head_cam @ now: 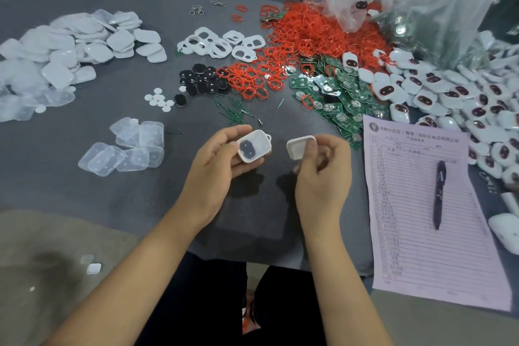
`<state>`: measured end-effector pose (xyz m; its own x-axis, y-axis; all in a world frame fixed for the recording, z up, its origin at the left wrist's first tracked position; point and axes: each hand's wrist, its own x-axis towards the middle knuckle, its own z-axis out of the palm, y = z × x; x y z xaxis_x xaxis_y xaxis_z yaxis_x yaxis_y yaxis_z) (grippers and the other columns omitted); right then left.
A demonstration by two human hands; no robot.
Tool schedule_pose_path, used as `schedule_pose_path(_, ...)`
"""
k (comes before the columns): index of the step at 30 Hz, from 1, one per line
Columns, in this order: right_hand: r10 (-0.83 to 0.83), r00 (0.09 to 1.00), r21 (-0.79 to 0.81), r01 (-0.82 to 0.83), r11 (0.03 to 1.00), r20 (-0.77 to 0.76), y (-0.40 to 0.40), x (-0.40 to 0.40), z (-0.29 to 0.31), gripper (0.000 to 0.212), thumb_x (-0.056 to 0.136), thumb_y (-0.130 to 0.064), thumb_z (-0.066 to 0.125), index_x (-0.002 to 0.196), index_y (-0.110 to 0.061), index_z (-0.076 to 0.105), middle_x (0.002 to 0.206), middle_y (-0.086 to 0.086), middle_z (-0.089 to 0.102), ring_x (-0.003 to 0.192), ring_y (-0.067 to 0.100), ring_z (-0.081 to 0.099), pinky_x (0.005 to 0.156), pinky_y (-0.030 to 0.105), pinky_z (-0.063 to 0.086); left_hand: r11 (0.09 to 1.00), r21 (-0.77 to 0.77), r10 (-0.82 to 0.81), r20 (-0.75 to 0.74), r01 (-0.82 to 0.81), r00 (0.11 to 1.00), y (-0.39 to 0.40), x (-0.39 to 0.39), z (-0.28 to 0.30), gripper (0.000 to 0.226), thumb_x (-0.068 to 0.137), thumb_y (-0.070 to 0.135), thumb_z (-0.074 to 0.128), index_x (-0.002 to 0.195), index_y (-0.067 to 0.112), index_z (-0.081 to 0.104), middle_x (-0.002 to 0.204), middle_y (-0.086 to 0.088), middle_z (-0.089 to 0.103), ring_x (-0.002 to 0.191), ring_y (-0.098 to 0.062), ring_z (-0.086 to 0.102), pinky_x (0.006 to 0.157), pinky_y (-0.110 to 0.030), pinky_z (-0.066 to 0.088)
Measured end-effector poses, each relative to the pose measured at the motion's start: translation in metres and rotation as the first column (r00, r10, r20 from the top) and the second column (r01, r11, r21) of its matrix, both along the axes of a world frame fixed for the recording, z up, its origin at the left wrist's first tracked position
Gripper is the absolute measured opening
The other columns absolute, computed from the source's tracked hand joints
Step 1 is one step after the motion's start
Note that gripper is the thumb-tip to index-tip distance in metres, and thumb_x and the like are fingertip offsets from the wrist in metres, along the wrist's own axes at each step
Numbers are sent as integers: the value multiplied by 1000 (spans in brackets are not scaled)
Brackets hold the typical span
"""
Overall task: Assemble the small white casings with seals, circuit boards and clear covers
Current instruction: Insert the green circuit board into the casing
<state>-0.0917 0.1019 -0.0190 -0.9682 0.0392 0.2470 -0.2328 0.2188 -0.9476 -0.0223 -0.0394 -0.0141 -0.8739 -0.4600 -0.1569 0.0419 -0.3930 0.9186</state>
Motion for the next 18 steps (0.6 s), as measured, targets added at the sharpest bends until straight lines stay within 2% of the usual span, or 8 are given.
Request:
schedule_pose_path(3,108,990,-245,-84,966,87,1,2,4,14,103,-5,59,108,-18,59,89,2,75,73,19,76,50,27,56,1000,-28,5,-9,-5,1000,1,-1,-1,31,109,0,38,125,9,63,122,-12,74,115,-27,72,88,-29,60)
schedule_pose_path(6,145,987,-202,-127,971,75,1,1,5,8,103,-13,63,108,-19,68,87,3,78,56,17,70,46,24,49,993,-121,-7,-33,3,999,2,1,-2,26,106,0,51,128,7,62,116,-4,76,113,-19,72,86,-24,59)
schedule_pose_path(8,155,986,-171,-142,975,62,0,1,4,6,103,-16,64,105,-19,69,84,2,77,48,16,64,45,21,45,989,-146,-13,-39,7,999,2,2,-3,25,103,0,56,127,4,63,114,-4,76,111,-19,72,86,-24,59)
schedule_pose_path(11,129,991,-171,-120,978,47,0,1,3,6,103,-16,63,102,-18,69,80,1,74,51,12,59,51,21,45,986,-166,-15,-44,7,999,3,4,-1,19,101,0,60,119,5,65,111,-6,76,110,-25,72,84,-26,60)
schedule_pose_path(14,114,992,-142,-107,984,46,1,-1,2,10,104,-17,63,104,-14,72,79,3,72,59,9,58,58,26,47,984,-177,-24,-49,15,999,3,6,2,13,101,-3,59,114,1,59,111,-12,76,105,-32,75,81,-28,60)
schedule_pose_path(18,101,993,-160,-90,983,63,2,-2,0,14,104,-17,62,111,-22,72,71,-3,69,53,11,62,44,24,48,996,-89,-29,-46,25,999,3,5,4,12,105,-4,45,108,8,45,107,-13,78,93,-33,78,75,-28,62)
